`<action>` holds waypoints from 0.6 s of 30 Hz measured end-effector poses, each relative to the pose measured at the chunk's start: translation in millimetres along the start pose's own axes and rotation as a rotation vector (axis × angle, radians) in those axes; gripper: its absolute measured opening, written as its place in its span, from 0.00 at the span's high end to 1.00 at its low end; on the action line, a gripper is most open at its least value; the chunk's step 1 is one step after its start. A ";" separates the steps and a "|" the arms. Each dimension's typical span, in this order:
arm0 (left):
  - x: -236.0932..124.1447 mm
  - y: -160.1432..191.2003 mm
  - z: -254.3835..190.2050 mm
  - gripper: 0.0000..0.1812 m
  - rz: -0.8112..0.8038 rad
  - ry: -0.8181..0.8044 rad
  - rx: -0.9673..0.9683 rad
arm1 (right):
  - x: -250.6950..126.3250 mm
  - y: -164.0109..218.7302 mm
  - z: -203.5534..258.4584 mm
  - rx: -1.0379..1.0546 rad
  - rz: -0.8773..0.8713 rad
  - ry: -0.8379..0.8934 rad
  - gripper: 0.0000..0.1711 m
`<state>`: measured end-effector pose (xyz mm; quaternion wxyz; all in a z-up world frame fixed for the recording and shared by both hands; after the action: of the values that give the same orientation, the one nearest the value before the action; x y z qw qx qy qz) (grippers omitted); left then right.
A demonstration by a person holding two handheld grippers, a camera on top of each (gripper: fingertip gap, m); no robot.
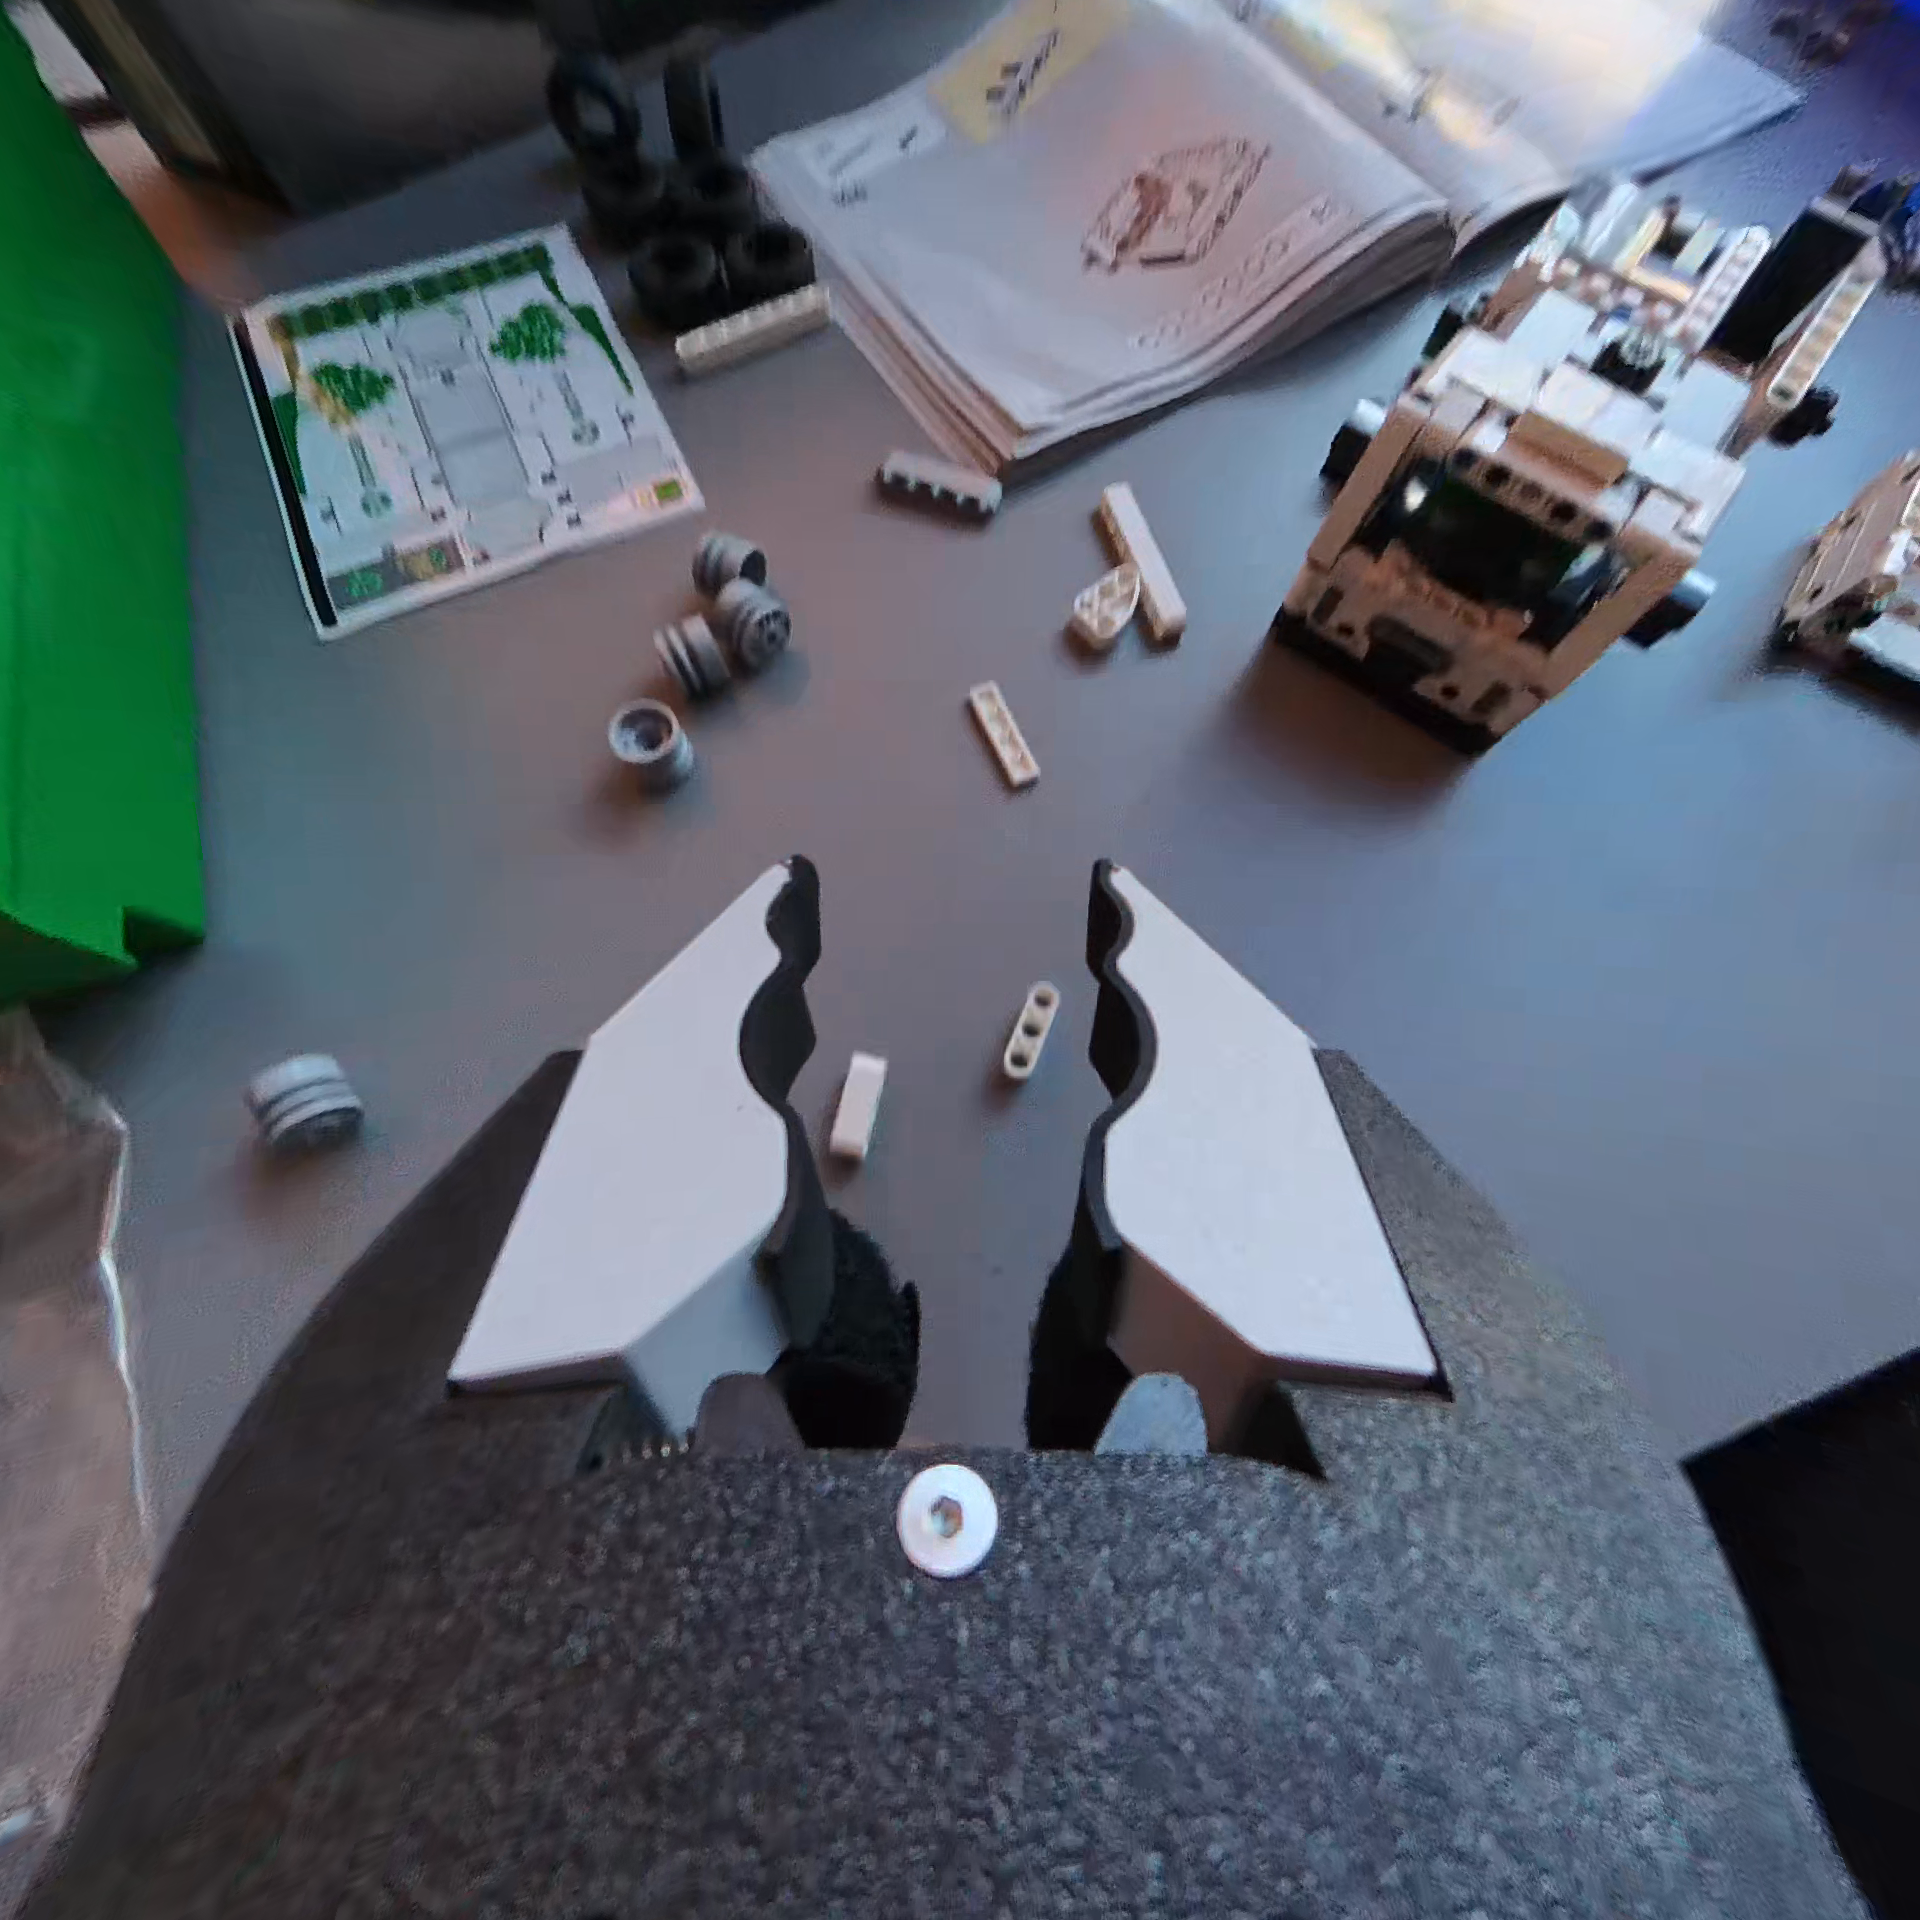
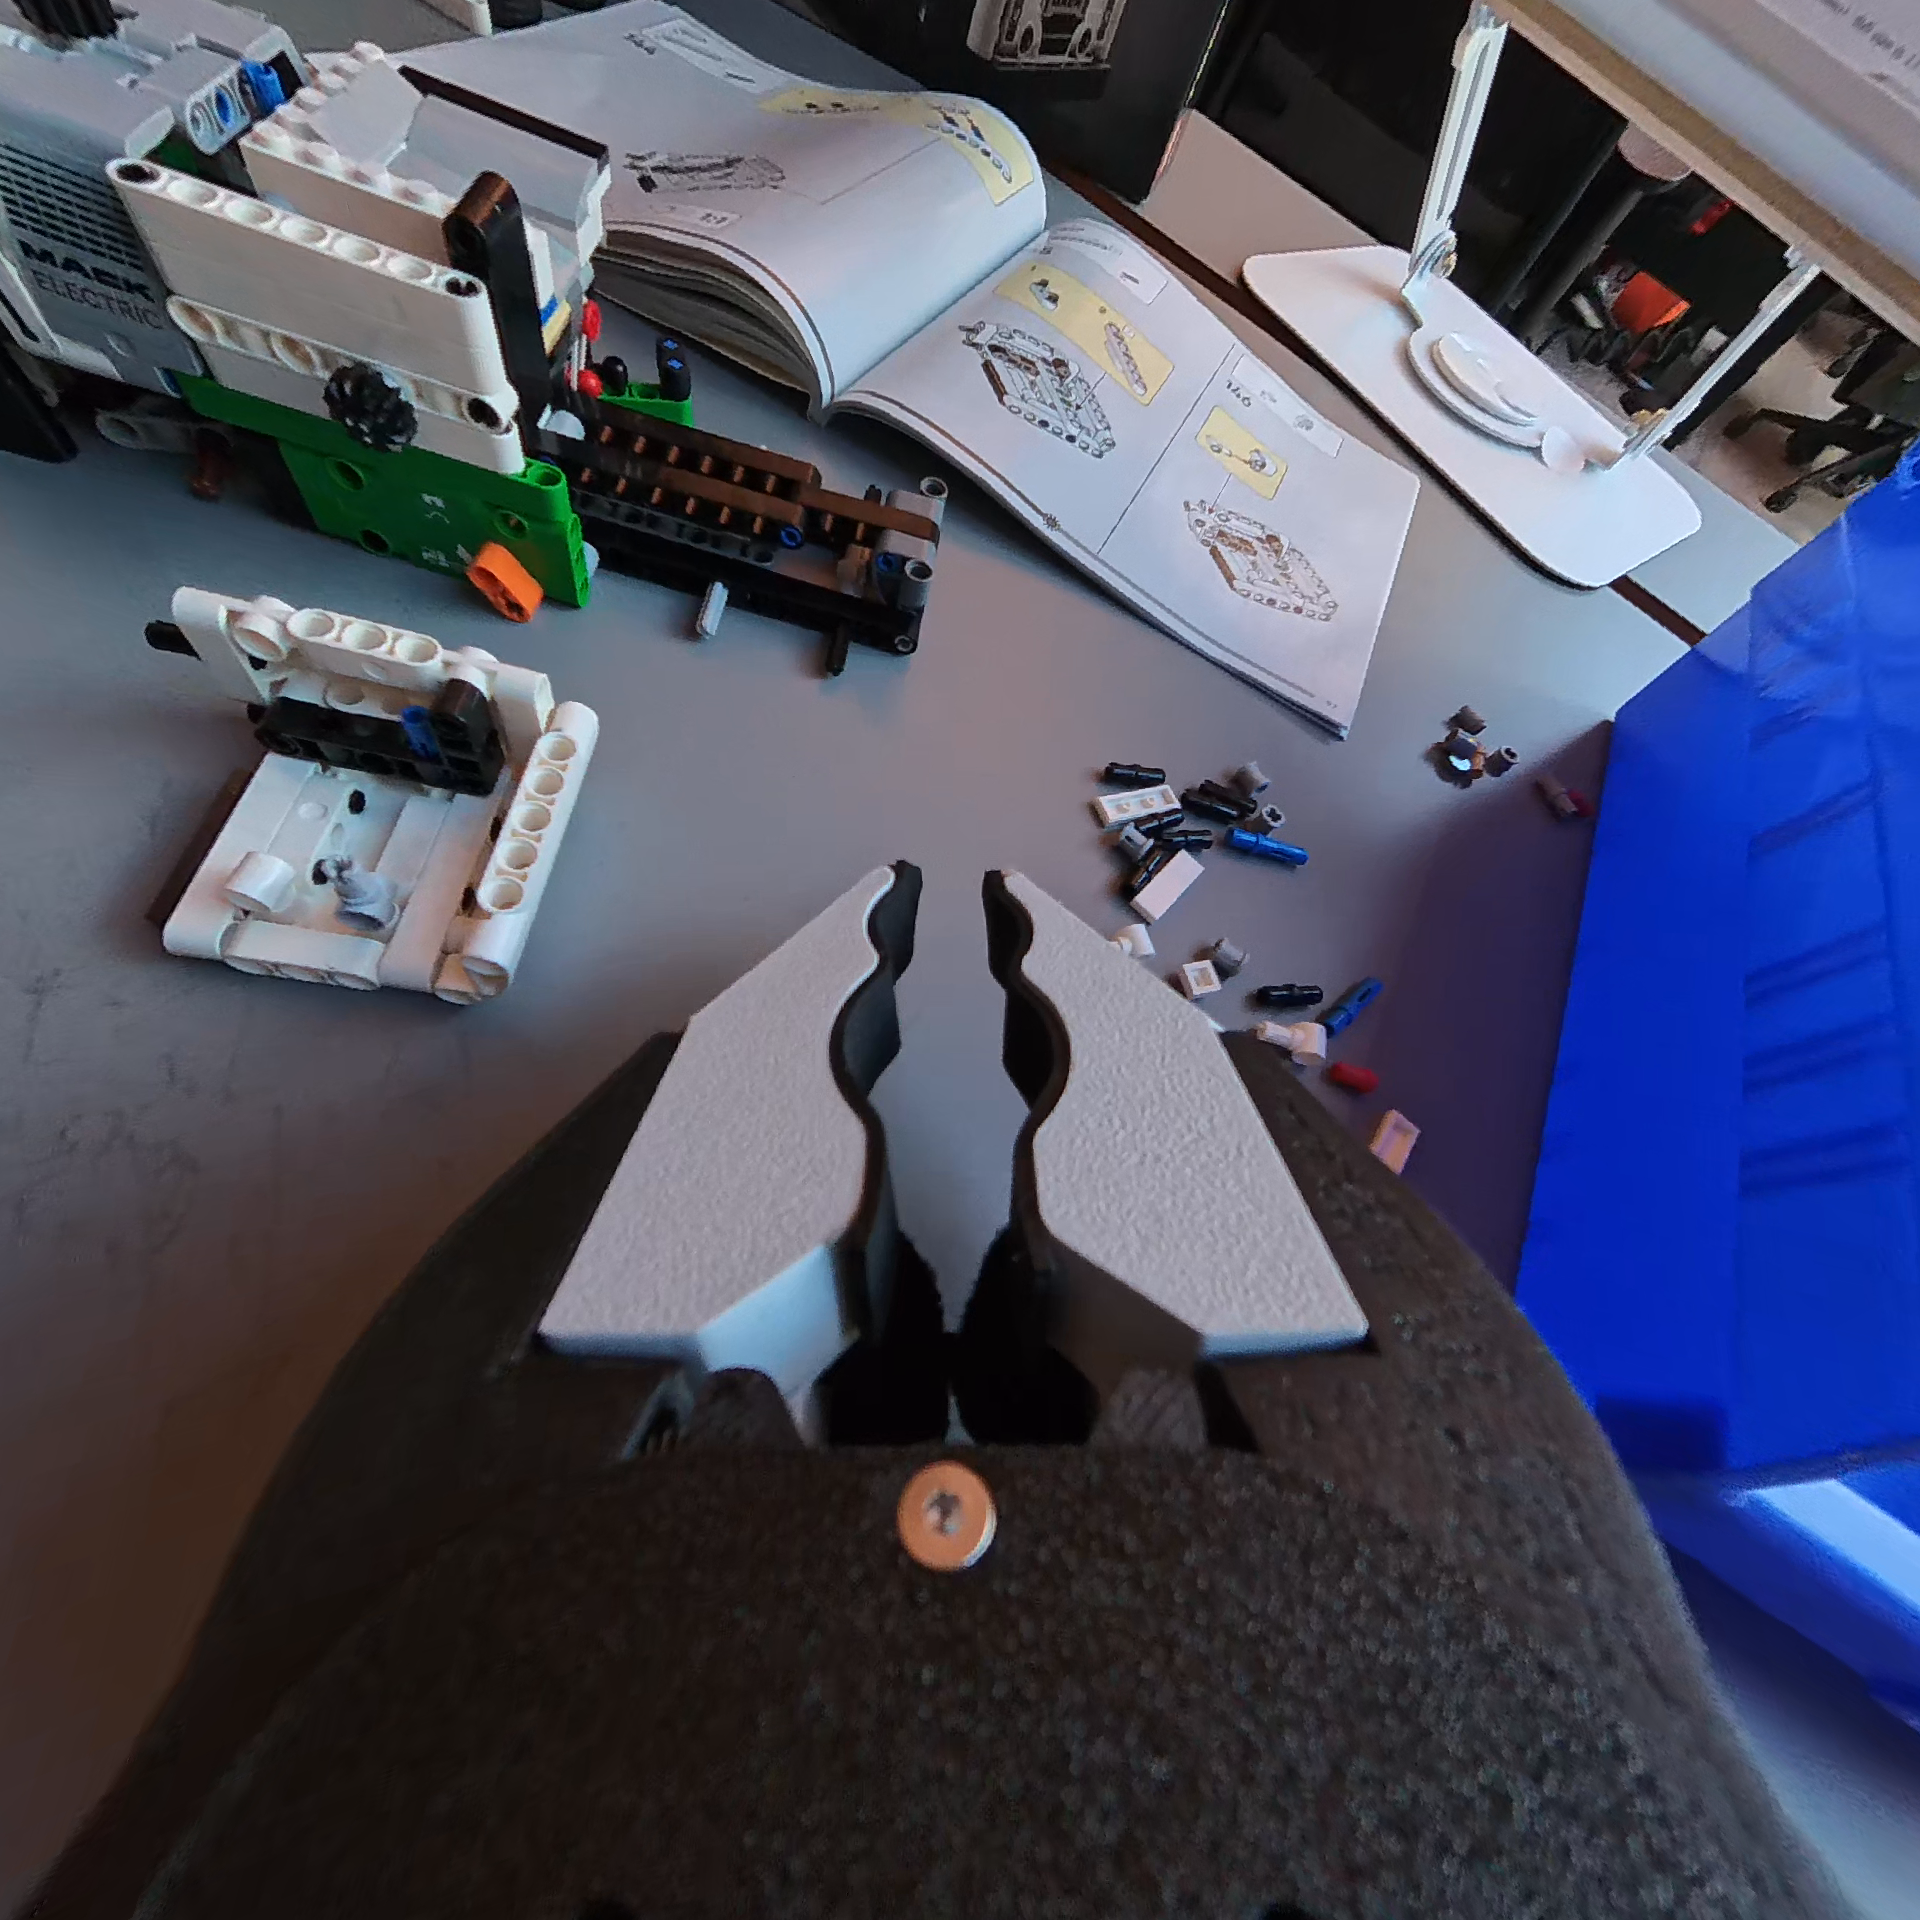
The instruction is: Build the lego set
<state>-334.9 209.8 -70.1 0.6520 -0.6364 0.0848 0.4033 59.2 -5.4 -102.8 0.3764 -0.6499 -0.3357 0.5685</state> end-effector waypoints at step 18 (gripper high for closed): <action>3.4 29.9 4.7 0.86 0.052 0.024 0.124 | 2.4 1.0 1.4 -0.025 0.019 0.010 0.93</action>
<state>-353.5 211.3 -94.2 0.6785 -0.5971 0.1340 0.4064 58.1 -3.6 -104.9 0.3643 -0.6605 -0.3350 0.5646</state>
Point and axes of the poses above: each gripper's, where its closed fingertips meet, x out along the fingers, y out of its underside, z = x × y across the jaws, the point moved 9 cm from there along -x, back along the fingers, and after that the axes turned 14 degrees about x, right-handed, at the moved point
